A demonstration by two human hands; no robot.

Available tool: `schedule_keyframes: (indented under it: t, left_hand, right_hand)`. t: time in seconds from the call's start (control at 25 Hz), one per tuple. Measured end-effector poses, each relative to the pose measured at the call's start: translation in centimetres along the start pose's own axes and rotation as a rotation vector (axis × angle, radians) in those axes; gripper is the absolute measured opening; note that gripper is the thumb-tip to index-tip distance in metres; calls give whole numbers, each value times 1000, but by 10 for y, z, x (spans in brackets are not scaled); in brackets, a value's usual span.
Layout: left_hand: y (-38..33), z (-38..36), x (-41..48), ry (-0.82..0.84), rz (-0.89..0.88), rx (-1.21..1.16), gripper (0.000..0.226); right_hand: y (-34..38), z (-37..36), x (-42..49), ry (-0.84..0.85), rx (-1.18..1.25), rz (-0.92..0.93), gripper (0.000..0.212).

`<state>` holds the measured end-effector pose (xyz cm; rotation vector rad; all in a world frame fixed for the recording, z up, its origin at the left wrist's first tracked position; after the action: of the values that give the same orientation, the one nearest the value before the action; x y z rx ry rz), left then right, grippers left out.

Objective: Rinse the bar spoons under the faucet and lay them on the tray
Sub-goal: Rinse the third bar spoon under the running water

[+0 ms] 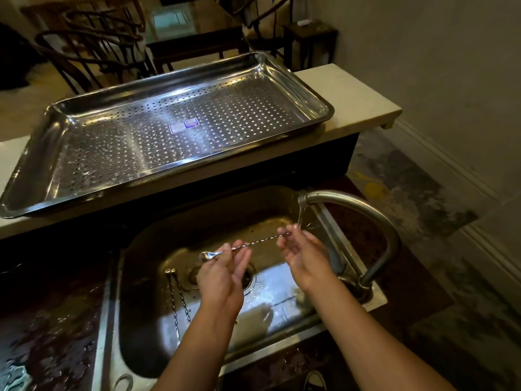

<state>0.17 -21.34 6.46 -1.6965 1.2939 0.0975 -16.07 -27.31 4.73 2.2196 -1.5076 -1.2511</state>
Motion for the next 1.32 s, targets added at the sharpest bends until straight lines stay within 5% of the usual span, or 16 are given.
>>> schedule_keyframes:
  t: [0.32, 0.52, 0.96, 1.16, 1.32]
  left_hand:
    - [-1, -6, -4, 48, -7, 21, 7]
    - [-8, -14, -5, 158, 1, 21, 15]
    - [-4, -14, -5, 117, 24, 71, 16]
    - [19, -16, -7, 131, 132, 26, 15]
    - [26, -15, -1, 134, 160, -20, 14]
  right_hand:
    - [-2, 0, 1, -35, -3, -49, 13]
    - [20, 14, 9, -207, 91, -8, 9]
    - [19, 10, 1, -91, -19, -26, 13]
    - [-2, -13, -11, 129, -166, -114, 8]
    - [18, -3, -8, 48, -232, -22, 10]
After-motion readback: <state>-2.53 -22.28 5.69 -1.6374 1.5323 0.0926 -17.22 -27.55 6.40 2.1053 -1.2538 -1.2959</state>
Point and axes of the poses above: each hand's wrist, its own x-axis towards the middle knuckle, its own z-axis out of the back of the hand, y = z × x, the point moved 6 cm from there along x, towards the middle knuckle, and after that the axes turned 2 degrees about -z, right-handed, at the moved point
